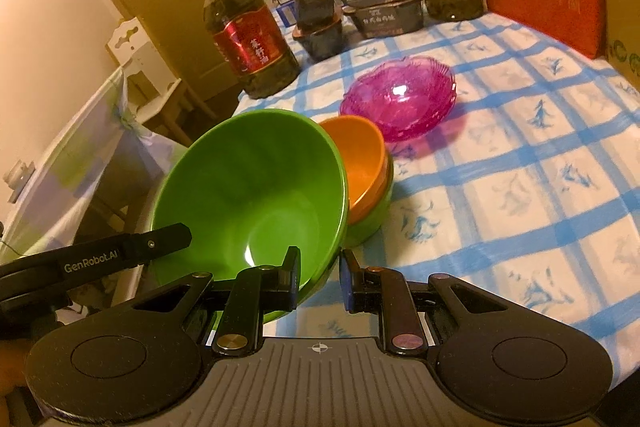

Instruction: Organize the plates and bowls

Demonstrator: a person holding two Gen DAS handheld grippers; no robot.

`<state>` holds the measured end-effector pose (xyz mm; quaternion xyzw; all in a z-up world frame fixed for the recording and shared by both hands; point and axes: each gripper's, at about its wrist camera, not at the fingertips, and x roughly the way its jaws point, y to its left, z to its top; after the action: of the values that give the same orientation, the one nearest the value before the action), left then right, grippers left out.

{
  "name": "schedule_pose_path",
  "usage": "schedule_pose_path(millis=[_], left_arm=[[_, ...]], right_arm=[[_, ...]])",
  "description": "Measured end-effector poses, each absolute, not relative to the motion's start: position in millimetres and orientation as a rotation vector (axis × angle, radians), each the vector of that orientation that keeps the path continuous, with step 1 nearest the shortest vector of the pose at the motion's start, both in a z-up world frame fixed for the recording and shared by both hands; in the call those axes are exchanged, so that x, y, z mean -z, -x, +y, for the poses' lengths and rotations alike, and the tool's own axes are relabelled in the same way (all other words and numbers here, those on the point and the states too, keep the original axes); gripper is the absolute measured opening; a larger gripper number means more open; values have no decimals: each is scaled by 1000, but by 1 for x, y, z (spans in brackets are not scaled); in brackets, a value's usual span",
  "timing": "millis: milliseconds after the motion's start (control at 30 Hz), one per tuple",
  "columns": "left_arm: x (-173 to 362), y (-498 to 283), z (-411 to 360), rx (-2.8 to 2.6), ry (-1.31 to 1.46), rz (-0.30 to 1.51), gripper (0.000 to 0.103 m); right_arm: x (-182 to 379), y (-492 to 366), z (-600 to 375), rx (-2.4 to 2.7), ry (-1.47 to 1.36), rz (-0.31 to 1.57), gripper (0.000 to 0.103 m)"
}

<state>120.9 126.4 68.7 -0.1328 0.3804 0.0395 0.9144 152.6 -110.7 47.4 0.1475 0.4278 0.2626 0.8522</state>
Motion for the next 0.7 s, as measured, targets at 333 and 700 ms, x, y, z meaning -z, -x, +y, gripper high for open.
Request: schedule_pose_path(millis=[333, 700], left_arm=[[-71, -164, 124, -85, 287, 797, 9], [-55, -217, 130, -95, 280, 840, 9]], right_arm=[[-61, -199, -107, -554, -256, 872, 20], [-48, -254, -90, -559, -172, 919, 20]])
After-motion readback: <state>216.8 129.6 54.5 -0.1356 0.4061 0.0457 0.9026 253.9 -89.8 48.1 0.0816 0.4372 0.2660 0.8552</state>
